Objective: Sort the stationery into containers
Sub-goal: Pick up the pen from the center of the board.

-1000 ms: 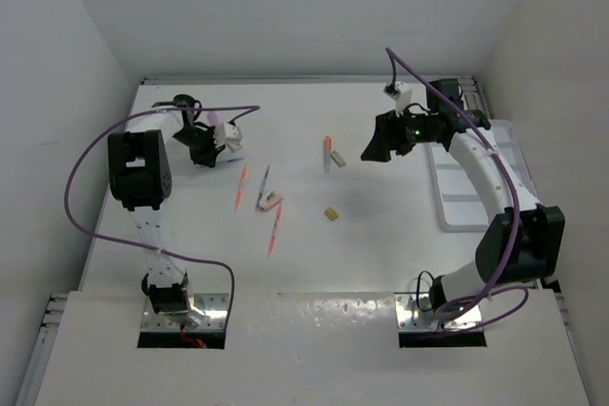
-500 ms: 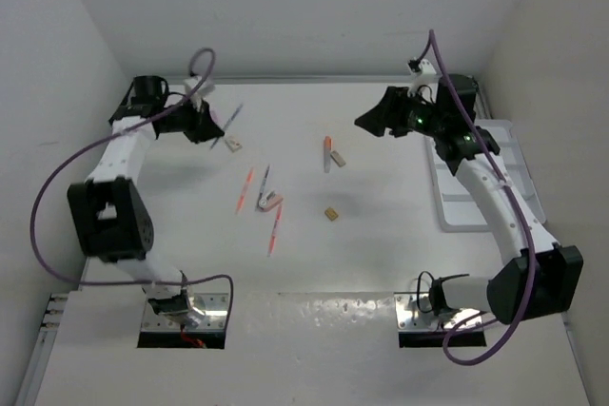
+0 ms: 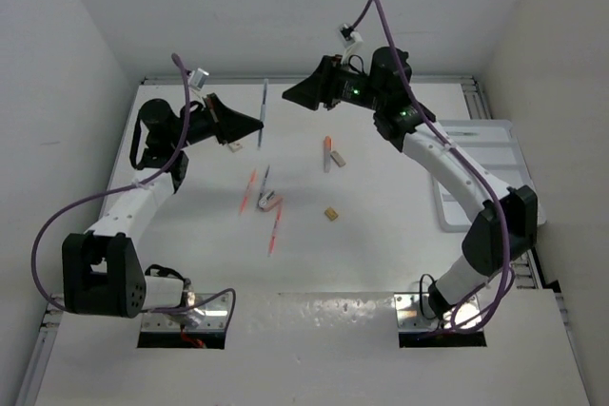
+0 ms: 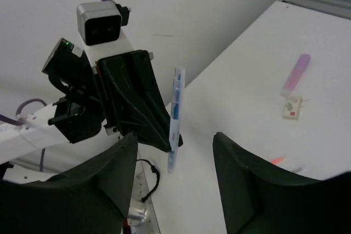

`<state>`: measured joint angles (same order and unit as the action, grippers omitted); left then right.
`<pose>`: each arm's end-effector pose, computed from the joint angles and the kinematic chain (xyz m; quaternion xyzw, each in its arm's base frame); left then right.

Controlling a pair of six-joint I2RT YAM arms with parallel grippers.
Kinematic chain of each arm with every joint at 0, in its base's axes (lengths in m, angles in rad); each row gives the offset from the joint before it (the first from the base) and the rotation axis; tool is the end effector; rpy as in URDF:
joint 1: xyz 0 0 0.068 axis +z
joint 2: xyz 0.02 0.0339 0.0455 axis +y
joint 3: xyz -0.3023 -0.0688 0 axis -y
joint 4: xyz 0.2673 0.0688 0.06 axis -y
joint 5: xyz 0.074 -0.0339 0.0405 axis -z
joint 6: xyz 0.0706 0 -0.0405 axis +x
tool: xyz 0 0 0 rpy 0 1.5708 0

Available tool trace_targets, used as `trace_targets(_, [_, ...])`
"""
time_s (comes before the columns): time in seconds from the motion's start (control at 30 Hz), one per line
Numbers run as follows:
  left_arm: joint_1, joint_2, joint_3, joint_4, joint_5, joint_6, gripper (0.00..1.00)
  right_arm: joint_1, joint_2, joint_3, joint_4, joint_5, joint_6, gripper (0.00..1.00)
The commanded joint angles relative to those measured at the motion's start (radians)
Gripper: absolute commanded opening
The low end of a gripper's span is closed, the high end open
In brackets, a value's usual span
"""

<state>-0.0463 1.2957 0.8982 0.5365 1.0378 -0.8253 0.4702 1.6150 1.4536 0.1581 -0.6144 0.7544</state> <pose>0.3132 -0.0754 0.3715 0.1297 0.6693 -0.5716 0.4566 0.3725 0.2350 0.4313 -0.1157 0.6985 0.5620 0.4275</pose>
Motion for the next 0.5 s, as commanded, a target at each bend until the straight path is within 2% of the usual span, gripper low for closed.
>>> trace_targets(0.0, [-0.044,-0.033,0.002,0.21,-0.03,-0.175,0.0,0.031,0.022,0.053,0.086,-0.042,0.011,0.56])
trace_targets(0.17, [-0.063,-0.035,-0.039,0.298,-0.051,-0.244,0.0,0.054,0.042,0.028,0.073,-0.056,0.011,0.47])
trace_targets(0.33, [-0.064,-0.033,-0.041,0.299,-0.048,-0.247,0.0,0.067,0.062,0.03,0.093,-0.079,0.025,0.38])
trace_targets(0.47, [-0.067,-0.038,-0.042,0.293,-0.045,-0.238,0.0,0.084,0.071,0.04,0.087,-0.094,0.02,0.36])
